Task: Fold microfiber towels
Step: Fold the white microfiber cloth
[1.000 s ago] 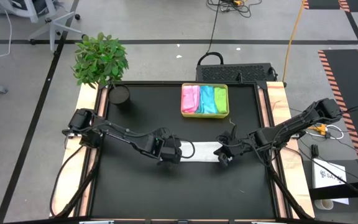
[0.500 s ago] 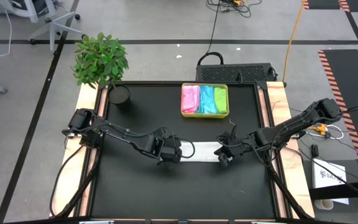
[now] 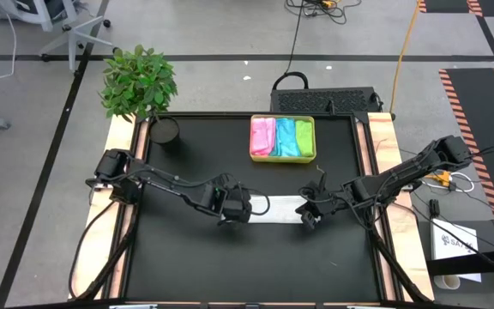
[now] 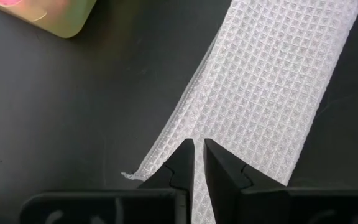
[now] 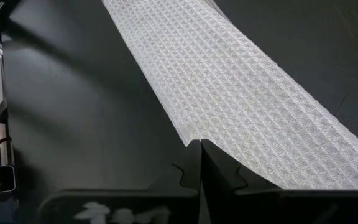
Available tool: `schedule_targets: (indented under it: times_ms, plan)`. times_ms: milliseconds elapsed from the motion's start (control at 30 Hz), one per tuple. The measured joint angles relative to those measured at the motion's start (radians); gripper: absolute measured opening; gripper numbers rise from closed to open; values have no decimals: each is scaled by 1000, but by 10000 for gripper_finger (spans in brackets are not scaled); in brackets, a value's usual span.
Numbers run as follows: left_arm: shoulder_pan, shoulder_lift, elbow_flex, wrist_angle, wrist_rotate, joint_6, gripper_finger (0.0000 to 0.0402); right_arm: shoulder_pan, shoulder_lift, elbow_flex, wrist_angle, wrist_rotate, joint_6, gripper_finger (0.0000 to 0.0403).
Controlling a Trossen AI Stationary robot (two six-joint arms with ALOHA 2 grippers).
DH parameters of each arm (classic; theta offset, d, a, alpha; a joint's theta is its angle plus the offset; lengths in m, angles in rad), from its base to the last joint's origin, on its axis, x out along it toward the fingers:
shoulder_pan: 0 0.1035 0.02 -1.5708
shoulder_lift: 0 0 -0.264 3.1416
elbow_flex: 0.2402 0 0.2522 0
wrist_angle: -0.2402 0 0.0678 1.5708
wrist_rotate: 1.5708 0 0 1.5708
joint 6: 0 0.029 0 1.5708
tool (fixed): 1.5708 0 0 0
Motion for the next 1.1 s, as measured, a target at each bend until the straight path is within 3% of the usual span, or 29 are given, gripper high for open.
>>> schedule_targets:
  times_ms: [767,1100]
  plan:
    - [13,0,-12,28,-5,21,40,0,0,0,-5,2,5,0]
    - [11,0,-111,80,0,-51,40,2,0,0,-191,26,145,0]
